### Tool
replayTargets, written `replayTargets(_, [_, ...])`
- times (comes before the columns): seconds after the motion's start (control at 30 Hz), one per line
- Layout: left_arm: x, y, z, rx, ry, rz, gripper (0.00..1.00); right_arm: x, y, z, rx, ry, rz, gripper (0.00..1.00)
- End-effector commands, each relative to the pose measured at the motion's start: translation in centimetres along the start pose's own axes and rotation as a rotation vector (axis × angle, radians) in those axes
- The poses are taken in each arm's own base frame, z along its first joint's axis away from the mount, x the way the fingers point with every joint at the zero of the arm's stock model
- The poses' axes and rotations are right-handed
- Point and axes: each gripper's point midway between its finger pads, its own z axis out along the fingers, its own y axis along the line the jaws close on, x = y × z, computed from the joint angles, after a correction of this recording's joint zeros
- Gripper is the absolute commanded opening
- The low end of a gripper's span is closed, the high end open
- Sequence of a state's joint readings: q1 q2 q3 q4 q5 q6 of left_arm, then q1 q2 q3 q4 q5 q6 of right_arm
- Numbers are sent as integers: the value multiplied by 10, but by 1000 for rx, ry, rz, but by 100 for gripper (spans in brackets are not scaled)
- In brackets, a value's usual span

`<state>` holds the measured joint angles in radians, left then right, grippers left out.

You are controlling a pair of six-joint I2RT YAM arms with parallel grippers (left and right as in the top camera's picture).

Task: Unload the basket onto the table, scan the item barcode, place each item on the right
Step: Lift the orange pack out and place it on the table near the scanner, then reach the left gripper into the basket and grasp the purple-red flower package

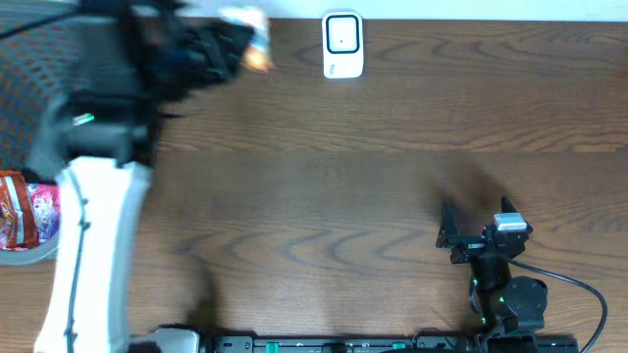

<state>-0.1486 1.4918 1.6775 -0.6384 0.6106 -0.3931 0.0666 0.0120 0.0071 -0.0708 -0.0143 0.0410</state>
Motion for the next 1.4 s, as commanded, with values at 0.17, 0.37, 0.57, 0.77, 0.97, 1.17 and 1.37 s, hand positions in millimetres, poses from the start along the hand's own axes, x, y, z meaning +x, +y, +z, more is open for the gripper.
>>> replayTargets(0.17, [99, 34, 116, -241, 291, 95, 8, 1, -1, 0, 4, 1, 7, 99])
replayTargets(0.37, [168, 39, 171, -261, 467, 81, 8, 1, -1, 0, 4, 1, 7, 99])
replayTargets(0.57, [210, 48, 197, -280, 562, 88, 61, 1, -1, 0, 4, 1, 7, 99])
replayTargets(0.77, [174, 50, 184, -276, 481, 70, 91, 1, -1, 0, 4, 1, 7, 99])
replayTargets(0.97, [80, 55, 119, -273, 244, 49, 98, 1, -1, 0, 4, 1, 7, 99])
replayTargets(1.17, [-31, 108, -11, -443, -126, -6, 98, 1, -1, 0, 4, 1, 7, 99])
replayTargets(1.37, [-78, 206, -170, -814, -443, -168, 98, 1, -1, 0, 4, 1, 7, 99])
